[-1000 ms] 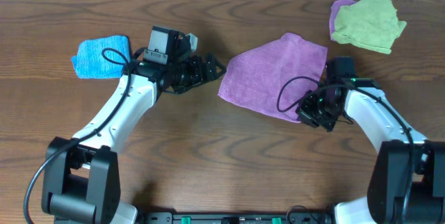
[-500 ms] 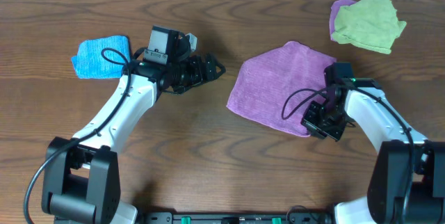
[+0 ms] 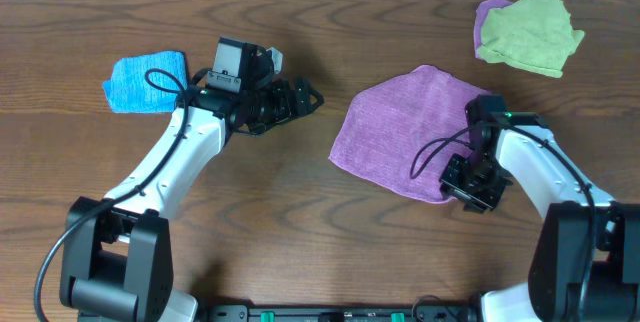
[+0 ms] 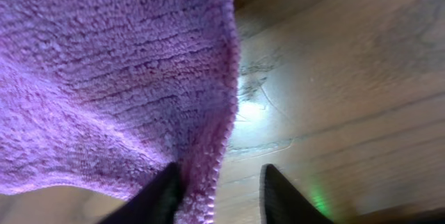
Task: Fold the cloth
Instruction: 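Grasp the purple cloth's right corner with the right gripper, then grasp the purple cloth's left corner with the left gripper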
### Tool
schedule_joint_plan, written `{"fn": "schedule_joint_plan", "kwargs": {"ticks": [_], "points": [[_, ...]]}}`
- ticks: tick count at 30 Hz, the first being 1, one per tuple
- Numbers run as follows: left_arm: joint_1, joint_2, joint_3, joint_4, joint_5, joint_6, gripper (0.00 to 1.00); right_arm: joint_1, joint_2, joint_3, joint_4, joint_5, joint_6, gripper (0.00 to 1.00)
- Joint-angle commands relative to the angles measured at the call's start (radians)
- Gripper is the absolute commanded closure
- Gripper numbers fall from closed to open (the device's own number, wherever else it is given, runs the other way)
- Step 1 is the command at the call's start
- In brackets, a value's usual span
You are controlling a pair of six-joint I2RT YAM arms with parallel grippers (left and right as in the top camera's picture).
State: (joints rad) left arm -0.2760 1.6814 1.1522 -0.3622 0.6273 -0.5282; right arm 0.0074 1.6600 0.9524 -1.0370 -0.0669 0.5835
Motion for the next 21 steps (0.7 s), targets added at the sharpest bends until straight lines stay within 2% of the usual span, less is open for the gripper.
{"fn": "schedule_joint_plan", "kwargs": {"ticks": [1,4,6,10,15,21], "points": [[0.0,0.006,-0.005,0.0,-0.01,-0.012,0.05,-0.007,-0.045,-0.005,-0.004,-0.033,-0.049,0.47],[0.001,0.006,-0.005,0.001,-0.011,-0.011,0.05,-0.007,-0.1,-0.005,-0.034,-0.045,-0.063,0.34],[0.0,0.006,-0.005,0.001,-0.011,-0.012,0.05,-0.007,-0.144,-0.005,-0.059,-0.046,-0.065,0.3],[0.0,0.006,-0.005,-0.004,-0.009,-0.032,0.04,-0.007,-0.243,-0.005,-0.082,-0.054,-0.065,0.28],[-0.043,0.035,-0.005,-0.061,0.005,-0.154,0.05,-0.007,-0.332,-0.005,-0.036,-0.08,-0.065,0.29],[-0.099,0.162,-0.005,-0.028,0.145,-0.236,0.05,-0.007,-0.349,-0.004,0.022,-0.125,-0.065,0.29]]}}
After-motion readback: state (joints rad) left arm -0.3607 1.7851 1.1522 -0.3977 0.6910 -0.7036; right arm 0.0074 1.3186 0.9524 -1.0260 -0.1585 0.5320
